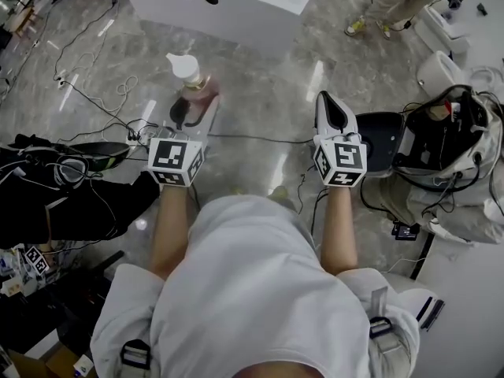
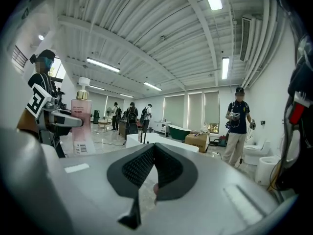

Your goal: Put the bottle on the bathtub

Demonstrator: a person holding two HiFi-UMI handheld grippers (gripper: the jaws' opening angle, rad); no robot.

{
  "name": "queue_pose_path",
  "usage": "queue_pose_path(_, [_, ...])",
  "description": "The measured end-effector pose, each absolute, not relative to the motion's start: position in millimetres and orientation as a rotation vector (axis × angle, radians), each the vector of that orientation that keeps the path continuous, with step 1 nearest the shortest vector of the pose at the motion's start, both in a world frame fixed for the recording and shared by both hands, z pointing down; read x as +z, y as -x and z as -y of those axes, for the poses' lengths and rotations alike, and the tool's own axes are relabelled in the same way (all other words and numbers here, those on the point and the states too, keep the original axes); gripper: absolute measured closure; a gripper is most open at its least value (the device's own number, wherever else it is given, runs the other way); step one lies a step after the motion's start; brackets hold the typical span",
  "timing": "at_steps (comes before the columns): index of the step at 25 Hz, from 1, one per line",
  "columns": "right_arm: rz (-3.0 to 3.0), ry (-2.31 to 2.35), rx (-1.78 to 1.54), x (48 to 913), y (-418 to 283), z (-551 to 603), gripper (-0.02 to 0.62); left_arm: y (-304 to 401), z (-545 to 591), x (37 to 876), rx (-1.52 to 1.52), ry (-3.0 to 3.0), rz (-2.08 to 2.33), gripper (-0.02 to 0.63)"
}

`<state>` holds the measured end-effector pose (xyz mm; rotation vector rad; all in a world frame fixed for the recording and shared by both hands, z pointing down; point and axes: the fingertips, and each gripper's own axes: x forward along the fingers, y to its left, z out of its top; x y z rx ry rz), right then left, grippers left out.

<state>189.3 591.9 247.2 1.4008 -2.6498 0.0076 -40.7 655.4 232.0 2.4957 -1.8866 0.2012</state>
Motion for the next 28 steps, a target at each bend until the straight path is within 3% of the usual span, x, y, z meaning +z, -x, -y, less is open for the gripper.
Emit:
queue_pose_path(17, [2.647,-1.427,-0.008,251,-150,-547,0.594,83,-607,242,0.209,-2.509,1.852,0.396])
queue_pose_path(28, [2.663,-1.421,-0.038,279,-116,-421,0.594,123,-490,261,0.21,-2.513,1.904,0.396])
